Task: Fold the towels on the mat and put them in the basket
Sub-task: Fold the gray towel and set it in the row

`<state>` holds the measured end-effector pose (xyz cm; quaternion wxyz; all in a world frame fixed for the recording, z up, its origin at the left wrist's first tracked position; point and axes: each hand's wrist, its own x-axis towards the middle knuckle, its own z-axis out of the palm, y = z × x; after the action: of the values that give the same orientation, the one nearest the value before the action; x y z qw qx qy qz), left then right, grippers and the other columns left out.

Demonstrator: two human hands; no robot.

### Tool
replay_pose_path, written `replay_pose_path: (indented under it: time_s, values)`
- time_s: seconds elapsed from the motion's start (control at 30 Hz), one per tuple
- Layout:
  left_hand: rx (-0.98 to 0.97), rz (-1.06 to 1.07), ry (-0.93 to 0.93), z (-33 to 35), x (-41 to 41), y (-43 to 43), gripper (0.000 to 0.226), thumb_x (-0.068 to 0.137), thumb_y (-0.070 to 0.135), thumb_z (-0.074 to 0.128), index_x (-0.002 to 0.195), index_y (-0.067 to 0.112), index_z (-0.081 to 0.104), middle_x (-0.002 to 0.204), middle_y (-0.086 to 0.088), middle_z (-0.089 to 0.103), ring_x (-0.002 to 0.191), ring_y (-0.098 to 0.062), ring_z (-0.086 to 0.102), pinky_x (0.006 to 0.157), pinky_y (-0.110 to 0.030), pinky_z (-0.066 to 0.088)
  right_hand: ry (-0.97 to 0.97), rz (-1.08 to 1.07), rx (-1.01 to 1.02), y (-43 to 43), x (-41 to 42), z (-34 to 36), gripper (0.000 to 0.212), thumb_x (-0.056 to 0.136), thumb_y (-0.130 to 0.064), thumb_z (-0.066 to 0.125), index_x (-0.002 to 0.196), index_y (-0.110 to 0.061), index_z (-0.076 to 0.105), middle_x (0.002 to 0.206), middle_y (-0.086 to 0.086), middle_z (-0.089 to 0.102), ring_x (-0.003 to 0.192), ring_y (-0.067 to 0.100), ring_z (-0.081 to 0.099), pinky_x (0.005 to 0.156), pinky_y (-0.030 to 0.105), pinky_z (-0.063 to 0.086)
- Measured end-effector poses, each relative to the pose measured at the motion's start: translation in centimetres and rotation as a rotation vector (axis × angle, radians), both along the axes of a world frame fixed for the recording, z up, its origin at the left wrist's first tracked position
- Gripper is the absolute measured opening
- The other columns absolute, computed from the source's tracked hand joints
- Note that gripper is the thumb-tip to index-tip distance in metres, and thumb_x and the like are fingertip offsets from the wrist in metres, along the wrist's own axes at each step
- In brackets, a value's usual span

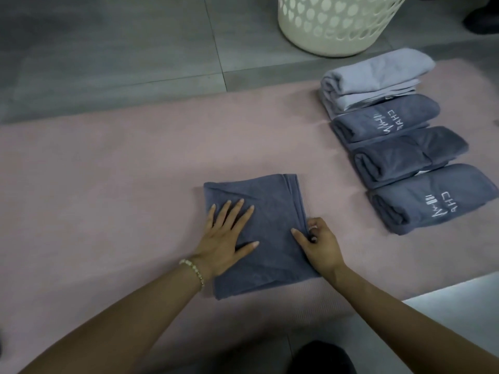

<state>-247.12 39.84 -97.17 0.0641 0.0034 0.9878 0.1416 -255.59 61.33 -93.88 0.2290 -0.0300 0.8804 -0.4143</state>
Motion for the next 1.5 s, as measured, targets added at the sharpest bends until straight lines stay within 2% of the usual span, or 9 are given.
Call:
replay_pose_path:
  time_s: [0.1,0.23,0.43,0.63,0.73,0.83,1.1,1.3,1.5]
  values:
    - [0.026,0.068,0.104,0.7,-3.0,-1.0,0.077,0.092,0.065,0.012,0.147,0.013,0.028,0.148,-0.016,0.035,0.136,-0.028,0.021,0.115,-0.042,0.004,-0.025,0.086,0.207,1.1,0.5,0.0,0.053,0.074,-0.048,0.074,0.108,-0.017,0.047,0.092,-0.004,0.061,0.085,0.017,0.059,0.076,0.034,0.052]
    - [-0.062,0.101,-0.202,1.6,-7.2,-3.7,0.112,0.062,0.082,-0.012,0.149,0.019,0.021,0.153,-0.007,0.025,0.140,-0.026,0.021,0.115,-0.039,0.005,-0.145,0.164,0.367,1.0,1.0,0.7,0.068,0.068,-0.062,0.071,0.112,-0.015,0.050,0.101,-0.006,0.057,0.096,0.018,0.060,0.079,0.031,0.052]
    - [0.073,0.062,-0.388,3.7,-10.8,-4.1,0.061,0.085,0.058,0.054,0.128,0.016,0.050,0.124,-0.008,0.058,0.112,-0.026,0.054,0.094,-0.032,0.042,-0.576,0.102,0.078,0.8,-0.1,1.4,0.061,0.075,-0.034,0.078,0.126,-0.008,0.056,0.120,0.000,0.063,0.102,0.012,0.061,0.086,0.013,0.044]
    - [0.797,0.242,-0.947,11.6,-9.4,-6.2,0.040,0.080,0.034,0.071,0.115,0.016,0.065,0.109,-0.001,0.071,0.100,-0.018,0.068,0.094,-0.034,0.051,-0.837,-0.065,-0.457,1.7,-2.9,4.6,0.040,0.083,-0.033,0.064,0.116,-0.010,0.064,0.109,0.006,0.071,0.097,0.021,0.067,0.091,0.032,0.051]
    - [1.165,0.407,-0.731,13.7,-5.6,-6.2,0.040,0.081,0.030,0.067,0.119,0.018,0.060,0.115,0.000,0.069,0.106,-0.015,0.065,0.093,-0.032,0.048,-0.943,-0.287,-0.727,1.2,-2.6,5.4,0.056,0.085,-0.054,0.048,0.119,-0.013,0.062,0.115,0.009,0.067,0.096,0.020,0.067,0.087,0.032,0.052]
    - [1.374,0.616,-0.450,15.0,-1.8,-4.8,0.042,0.075,0.037,0.065,0.112,0.018,0.061,0.100,0.003,0.073,0.094,-0.009,0.069,0.074,-0.021,0.055,-1.009,-0.178,-0.658,-1.6,0.8,5.3,0.053,0.086,-0.053,0.049,0.120,-0.015,0.063,0.116,0.007,0.068,0.100,0.021,0.067,0.086,0.033,0.053]
    - [1.301,0.779,-0.049,15.1,0.6,-8.3,0.032,0.092,0.051,0.040,0.104,0.029,0.060,0.096,0.012,0.071,0.089,0.001,0.067,0.067,-0.009,0.051,-0.204,-0.116,-0.602,-7.2,0.0,7.3,0.025,0.093,-0.028,0.056,0.109,-0.009,0.063,0.101,0.003,0.073,0.091,0.015,0.070,0.076,0.023,0.057]
    - [1.013,0.914,-0.072,6.1,4.1,-9.5,0.025,0.096,0.029,0.046,0.082,0.011,0.057,0.084,-0.006,0.063,0.079,-0.020,0.057,0.071,-0.030,0.044,-0.028,-0.093,0.035,-5.2,0.7,0.2,0.025,0.090,-0.023,0.061,0.101,-0.002,0.053,0.088,0.004,0.061,0.083,0.025,0.061,0.071,0.030,0.048]
    - [0.848,0.810,-0.038,3.2,9.8,-6.2,0.028,0.084,0.016,0.069,0.070,0.019,0.045,0.064,0.006,0.050,0.056,-0.001,0.047,0.056,-0.012,0.039,-0.006,-0.114,0.031,-5.3,3.1,-0.6,0.031,0.087,-0.032,0.064,0.091,-0.006,0.049,0.076,0.000,0.057,0.072,0.019,0.056,0.067,0.032,0.044]
